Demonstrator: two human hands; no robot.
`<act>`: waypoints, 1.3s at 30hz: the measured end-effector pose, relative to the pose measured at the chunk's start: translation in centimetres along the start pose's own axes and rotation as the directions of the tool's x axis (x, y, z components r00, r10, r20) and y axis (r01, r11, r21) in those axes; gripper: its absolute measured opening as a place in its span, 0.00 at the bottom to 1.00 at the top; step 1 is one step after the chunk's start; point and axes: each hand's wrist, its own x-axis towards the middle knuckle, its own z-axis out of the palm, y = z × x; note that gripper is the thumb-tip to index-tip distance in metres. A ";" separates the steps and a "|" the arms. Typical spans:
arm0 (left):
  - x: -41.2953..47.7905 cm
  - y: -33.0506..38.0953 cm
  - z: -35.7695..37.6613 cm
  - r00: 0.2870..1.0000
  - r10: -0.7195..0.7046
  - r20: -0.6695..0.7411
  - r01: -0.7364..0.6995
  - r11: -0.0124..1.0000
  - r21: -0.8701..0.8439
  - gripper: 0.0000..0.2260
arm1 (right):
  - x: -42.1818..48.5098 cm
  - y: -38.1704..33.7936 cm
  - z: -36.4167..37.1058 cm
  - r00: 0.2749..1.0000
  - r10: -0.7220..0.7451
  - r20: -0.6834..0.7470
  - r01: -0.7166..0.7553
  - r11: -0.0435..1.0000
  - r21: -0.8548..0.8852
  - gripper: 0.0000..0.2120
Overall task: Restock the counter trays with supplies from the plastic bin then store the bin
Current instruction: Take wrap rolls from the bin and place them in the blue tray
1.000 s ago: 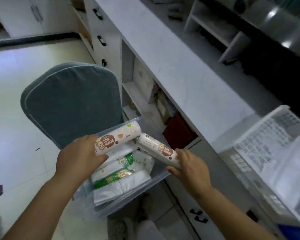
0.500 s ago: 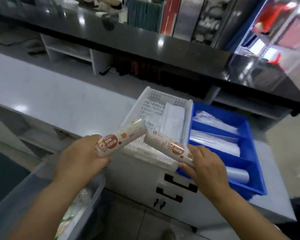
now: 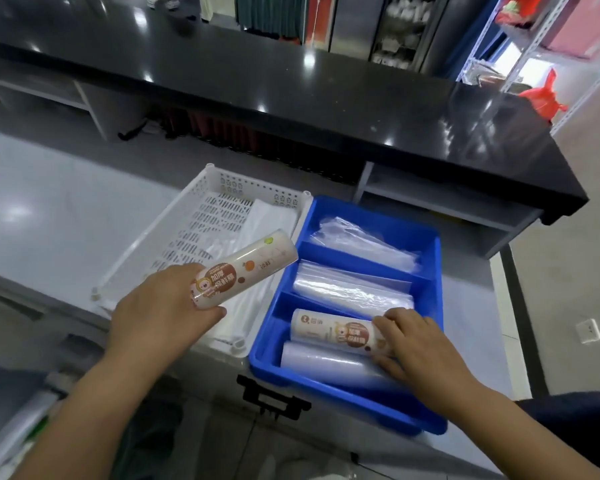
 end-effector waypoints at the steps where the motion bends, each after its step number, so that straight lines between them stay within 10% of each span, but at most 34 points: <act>1: 0.1 0.4 0.3 1.000 -0.008 -0.001 0.008 1.000 0.009 0.15 | 0.2 0.2 0.3 1.000 -0.005 0.004 0.005 1.000 0.009 0.22; 13: 2.2 3.2 0.9 0.999 -0.005 0.049 0.002 0.998 0.063 0.12 | 1.7 1.2 1.9 0.992 -0.026 0.124 0.021 0.999 0.039 0.28; 26: 5.2 0.5 -0.4 0.987 0.122 0.100 -0.135 0.981 0.141 0.12 | 7.3 -7.0 2.0 0.899 -0.428 0.092 0.416 0.901 0.121 0.16; 34: 6.2 1.0 0.0 0.959 0.233 0.161 -0.254 0.959 0.124 0.12 | 6.7 -6.9 0.3 0.958 -0.278 0.066 0.246 0.919 0.309 0.10; 39: 6.5 2.6 1.1 0.918 0.327 0.223 -0.358 0.927 0.113 0.14 | 3.0 -4.9 -0.8 0.994 0.093 -0.063 -0.029 0.754 0.656 0.19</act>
